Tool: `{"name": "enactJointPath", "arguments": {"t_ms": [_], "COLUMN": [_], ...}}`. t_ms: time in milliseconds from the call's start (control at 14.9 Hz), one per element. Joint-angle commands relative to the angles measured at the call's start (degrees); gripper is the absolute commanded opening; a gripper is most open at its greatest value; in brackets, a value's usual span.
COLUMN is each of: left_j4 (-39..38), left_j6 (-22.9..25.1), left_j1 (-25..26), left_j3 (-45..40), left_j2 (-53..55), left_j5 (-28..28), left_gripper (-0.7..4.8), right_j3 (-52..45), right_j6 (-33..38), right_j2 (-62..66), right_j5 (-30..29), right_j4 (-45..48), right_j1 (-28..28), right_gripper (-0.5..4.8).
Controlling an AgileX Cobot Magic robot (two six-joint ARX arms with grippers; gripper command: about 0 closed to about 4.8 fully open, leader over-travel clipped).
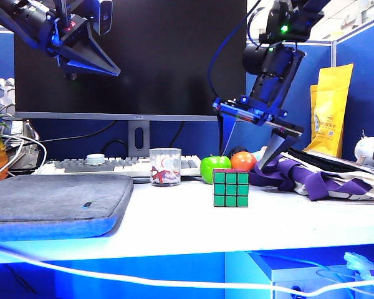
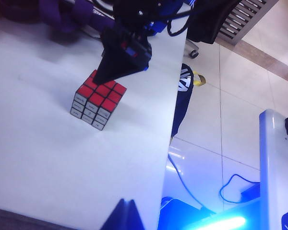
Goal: Rotate the Rubik's Cube so that its red face is facing towards you.
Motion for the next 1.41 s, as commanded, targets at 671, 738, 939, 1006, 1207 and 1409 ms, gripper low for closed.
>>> {"name": "enactJointPath", "arguments": {"t_ms": [671,738,939,1006,1207,1409], "left_j4": [-1.03,-1.01,-1.27,-1.44,-2.03,-2.45], "left_j6": [0.42,0.44,0.44,0.44,0.44,1.29], "left_j1": [-0.04,-0.04,-0.68,-0.83,-0.85,-0.85], "left_j3": [0.24,0.24,0.24,0.24,0.24,0.24], "left_j2": [-0.24,-0.24,-0.24,-0.24,-0.24,-0.24], "left_j5": [0.55,0.55,0.57,0.52,0.55,0.57], "left_gripper": [-0.05,-0.05,-0.06,-0.05,-0.05,-0.05], "right_j3": [2.40,2.40,2.38,2.38,2.38,2.38], "right_j6": [-4.09,-4.13,-4.48,-4.55,-6.86,-5.09], "right_j2": [4.76,4.90,6.01,6.75,7.78,7.74], "right_j5": [1.05,1.05,0.85,-0.28,0.74,1.40], "right_j4": [0.22,-0.13,-0.07,0.07,1.55,10.54], "right_j1": [3.74,3.74,4.35,4.57,5.44,5.79], "right_gripper": [4.79,4.79,4.79,4.31,0.82,0.24]}}
